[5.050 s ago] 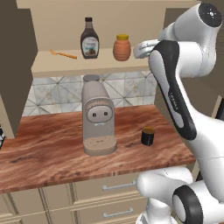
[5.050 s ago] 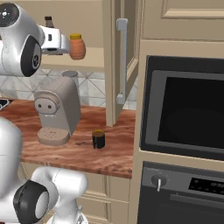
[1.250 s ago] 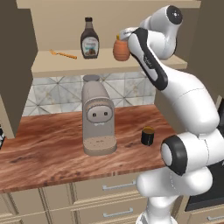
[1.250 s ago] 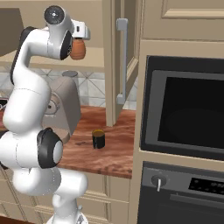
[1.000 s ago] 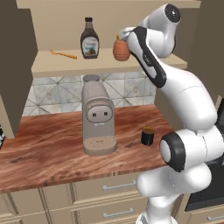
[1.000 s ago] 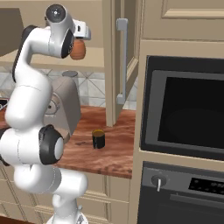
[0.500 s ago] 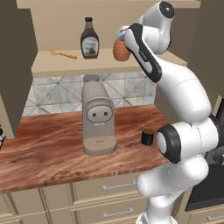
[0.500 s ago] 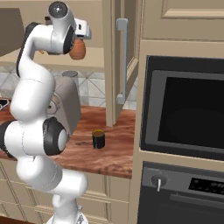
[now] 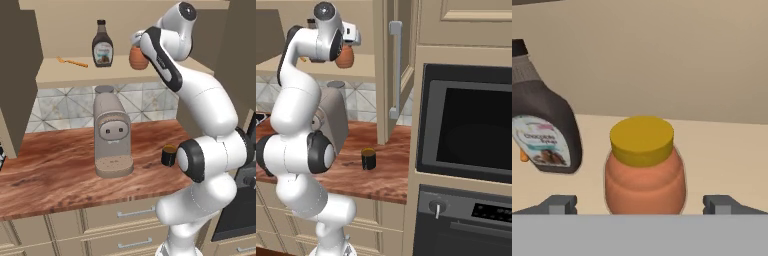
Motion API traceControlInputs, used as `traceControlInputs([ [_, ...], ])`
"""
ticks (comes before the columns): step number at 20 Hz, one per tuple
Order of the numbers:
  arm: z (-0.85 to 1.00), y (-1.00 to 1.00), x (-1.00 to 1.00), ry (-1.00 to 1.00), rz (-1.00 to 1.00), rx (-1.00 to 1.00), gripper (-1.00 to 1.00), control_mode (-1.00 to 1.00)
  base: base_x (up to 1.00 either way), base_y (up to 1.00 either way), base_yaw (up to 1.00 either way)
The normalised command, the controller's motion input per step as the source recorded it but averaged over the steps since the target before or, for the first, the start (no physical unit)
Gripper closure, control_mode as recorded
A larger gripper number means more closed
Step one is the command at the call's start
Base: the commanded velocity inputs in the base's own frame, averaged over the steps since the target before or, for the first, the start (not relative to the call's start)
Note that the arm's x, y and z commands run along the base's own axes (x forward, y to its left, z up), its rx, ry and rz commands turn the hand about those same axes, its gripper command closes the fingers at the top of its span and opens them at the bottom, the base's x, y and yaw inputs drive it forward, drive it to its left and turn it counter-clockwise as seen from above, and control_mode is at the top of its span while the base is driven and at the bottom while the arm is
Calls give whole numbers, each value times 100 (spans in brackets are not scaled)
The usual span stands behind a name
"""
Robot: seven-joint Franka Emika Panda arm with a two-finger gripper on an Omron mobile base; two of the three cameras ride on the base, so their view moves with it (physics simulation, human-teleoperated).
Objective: Pick the syrup bottle and honey bottle from the cabinet and place them next to the mug.
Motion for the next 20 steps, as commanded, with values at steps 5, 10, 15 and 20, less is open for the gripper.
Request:
traceControlInputs([
  [5, -16, 4, 7, 0, 0, 0, -100, -100, 0, 0, 0],
  [10, 0, 1, 19, 0, 0, 0, -100, -100, 0, 0, 0],
  [15, 4, 0, 23, 0, 0, 0, -100, -100, 0, 0, 0],
  [20, 6, 0, 19, 1, 0, 0, -100, -100, 0, 0, 0],
])
